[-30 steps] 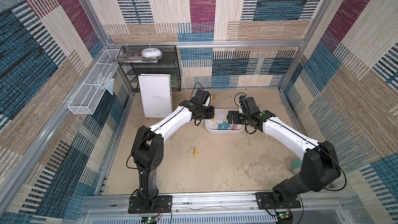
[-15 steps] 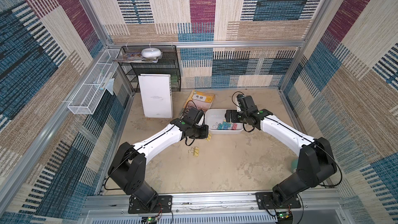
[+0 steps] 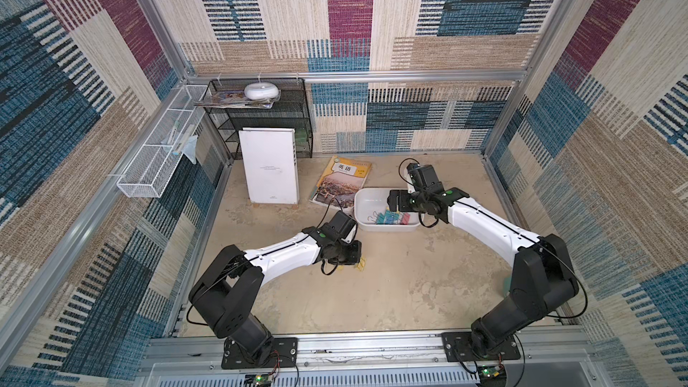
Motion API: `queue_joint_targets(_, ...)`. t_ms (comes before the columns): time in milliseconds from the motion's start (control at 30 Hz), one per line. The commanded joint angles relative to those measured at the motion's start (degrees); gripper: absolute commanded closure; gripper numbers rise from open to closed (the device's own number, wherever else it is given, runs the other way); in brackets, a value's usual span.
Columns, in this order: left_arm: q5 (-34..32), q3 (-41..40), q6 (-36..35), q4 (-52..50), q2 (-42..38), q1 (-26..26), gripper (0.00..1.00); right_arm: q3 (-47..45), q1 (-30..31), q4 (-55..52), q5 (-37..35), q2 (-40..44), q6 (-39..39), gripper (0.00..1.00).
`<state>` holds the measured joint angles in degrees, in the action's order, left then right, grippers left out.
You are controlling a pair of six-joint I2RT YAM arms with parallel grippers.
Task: Take out the binder clips from the storage box
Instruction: Place the binder clip at the center of the board.
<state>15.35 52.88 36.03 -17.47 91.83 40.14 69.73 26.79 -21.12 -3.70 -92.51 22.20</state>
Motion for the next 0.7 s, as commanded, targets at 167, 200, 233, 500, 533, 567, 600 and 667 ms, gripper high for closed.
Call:
queue_joint_targets(167,-0.5,1.1,-1.2,0.7,1.7,-0.1,0.88,1.6,-0.5,1.8,3.1,-3.6,-1.7,0.20)
queue_joint_targets(200,-0.7,1.3,-1.2,0.4,1.5,-0.1,0.85,1.8,-0.8,2.0,3.5,-4.1,-1.9,0.22)
queue_joint_targets(233,-1.0,1.6,-1.4,-0.2,1.3,-0.1,0.80,2.1,-1.0,2.1,4.1,-4.7,-1.9,0.24)
queue_joint_targets(500,-3.7,4.6,-3.4,-6.0,-2.3,-0.1,0.59,4.7,-3.5,2.6,7.4,-10.0,-3.4,0.38)
queue_joint_targets(533,-4.1,5.0,-3.5,-6.8,-2.9,-0.1,0.59,4.9,-3.7,2.7,7.6,-10.7,-3.6,0.38)
queue_joint_targets(567,-4.5,5.5,-3.7,-7.3,-3.3,-0.1,0.55,5.1,-3.9,2.9,7.9,-11.3,-3.8,0.39)
queue_joint_targets(600,-4.8,6.0,-4.0,-7.8,-3.7,-0.1,0.54,5.4,-4.1,3.1,8.0,-12.1,-3.9,0.42)
queue_joint_targets(667,-5.5,7.2,-4.5,-8.8,-4.4,-0.1,0.54,6.3,-4.7,3.2,9.0,-13.7,-4.3,0.43)
